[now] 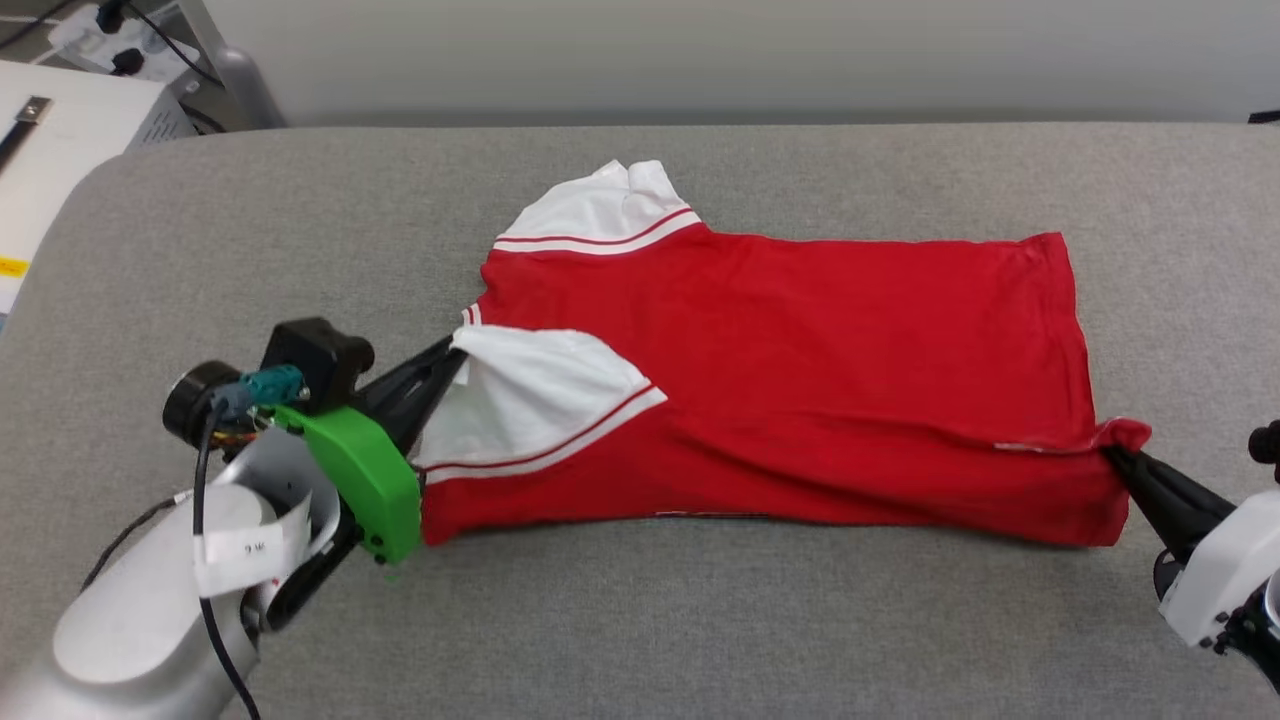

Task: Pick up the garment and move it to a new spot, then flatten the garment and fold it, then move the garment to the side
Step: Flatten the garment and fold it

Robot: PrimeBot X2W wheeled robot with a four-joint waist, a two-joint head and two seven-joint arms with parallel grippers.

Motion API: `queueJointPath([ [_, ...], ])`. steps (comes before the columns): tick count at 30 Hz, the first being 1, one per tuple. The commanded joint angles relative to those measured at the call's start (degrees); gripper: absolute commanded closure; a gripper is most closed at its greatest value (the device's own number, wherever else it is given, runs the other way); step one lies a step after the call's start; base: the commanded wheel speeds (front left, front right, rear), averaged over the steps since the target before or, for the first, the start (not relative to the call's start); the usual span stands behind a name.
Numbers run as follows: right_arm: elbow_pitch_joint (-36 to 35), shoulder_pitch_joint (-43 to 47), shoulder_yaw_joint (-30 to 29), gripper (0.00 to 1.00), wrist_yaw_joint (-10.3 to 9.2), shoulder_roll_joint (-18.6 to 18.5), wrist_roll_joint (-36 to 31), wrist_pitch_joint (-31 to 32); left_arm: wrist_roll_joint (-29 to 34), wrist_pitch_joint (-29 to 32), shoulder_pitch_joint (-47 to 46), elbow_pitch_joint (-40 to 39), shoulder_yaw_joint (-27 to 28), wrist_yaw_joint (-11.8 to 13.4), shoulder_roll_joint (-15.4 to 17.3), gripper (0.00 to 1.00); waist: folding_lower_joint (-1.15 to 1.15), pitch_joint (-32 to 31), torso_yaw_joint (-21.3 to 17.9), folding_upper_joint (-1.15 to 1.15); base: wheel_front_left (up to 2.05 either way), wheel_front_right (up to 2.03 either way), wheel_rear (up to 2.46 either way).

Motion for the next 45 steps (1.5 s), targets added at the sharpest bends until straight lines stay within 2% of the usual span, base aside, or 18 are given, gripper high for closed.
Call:
queueJointPath([
  [1, 0.0, -1.8, -0.5, 1.00, -0.04, 0.6, -0.4, 0.6, -0.4, 0.2, -2.4, 1.6, 0.1, -0.6, -1.2, 1.00, 0.00, 3.6, -1.8, 0.00, 0.00, 0.00, 0.00],
  [7, 2.1, -7.5, 0.3, 1.00, -0.04, 2.7, -0.9, 2.9, -1.6, 0.9, -9.5, 11.0, -1.8, -1.8, -3.1, 1.00, 0.00, 8.3, -3.2, 0.00, 0.00, 0.00, 0.00],
  [14, 8.0, -14.0, 3.5, 1.00, -0.04, 5.3, -1.4, 3.5, -3.8, -0.5, -13.6, 21.7, -7.6, -2.1, -5.0, 1.00, 0.00, 11.1, -3.6, 0.00, 0.00, 0.00, 0.00],
  [26, 19.3, -20.4, 9.5, 1.00, -0.04, 7.2, -1.1, 0.5, -10.1, -5.7, -17.4, 30.3, -18.0, -2.1, -6.4, 1.00, 0.00, 10.5, -2.3, 0.00, 0.00, 0.00, 0.00],
  [27, 19.8, -20.4, 10.0, 1.00, -0.04, 7.2, -0.7, 0.1, -10.8, -6.0, -17.6, 31.2, -18.4, -2.1, -6.7, 0.69, 0.00, 10.1, -2.1, 0.00, 0.00, 0.00, 0.00],
  [28, 20.1, -20.4, 10.2, 0.89, -0.04, 7.2, -0.3, -0.4, -11.0, -6.4, -18.0, 32.0, -18.7, -2.1, -6.9, 0.00, 0.00, 9.8, -1.9, 0.00, 0.00, 0.00, 0.00],
  [29, 20.3, -20.2, 10.4, 0.59, -0.04, 7.0, 0.1, -1.0, -11.3, -7.1, -18.4, 32.7, -19.0, -2.1, -7.2, 0.00, 0.00, 9.2, -1.7, 0.00, 0.00, 0.00, 0.00],
  [30, 20.3, -20.1, 10.5, 0.02, -0.04, 6.8, 0.2, -1.6, -11.7, -7.3, -18.7, 33.0, -19.3, -2.1, -7.4, 0.00, 0.00, 8.8, -1.5, 0.00, 0.00, 0.00, 0.00],
  [34, 19.5, -18.5, 10.4, 0.00, -0.04, 5.1, 0.4, -4.7, -13.7, -8.0, -20.2, 32.8, -20.6, -2.1, -6.9, 0.00, 0.00, 6.4, -0.5, 0.00, 0.00, 0.00, 0.00],
  [38, 17.3, -15.7, 9.2, 0.00, -0.04, 3.3, 1.1, -7.0, -17.2, -5.3, -21.4, 31.6, -20.9, -2.1, -5.4, 0.00, 0.00, 3.8, 0.3, 0.00, 0.00, 0.00, 0.00],
  [42, 15.4, -12.9, 7.4, 0.00, -0.04, 1.9, 1.0, -8.0, -20.4, -0.1, -23.0, 28.9, -21.7, -2.1, -3.7, 0.00, 0.00, 1.9, 1.1, 0.00, 0.00, 0.00, 0.00],
  [45, 13.8, -11.1, 5.9, 0.00, -0.04, 1.3, 0.5, -7.8, -23.1, 7.2, -24.2, 26.2, -23.3, -2.1, -2.4, 0.00, 0.00, 0.9, 1.6, 0.00, 0.00, 0.00, 0.00],
])
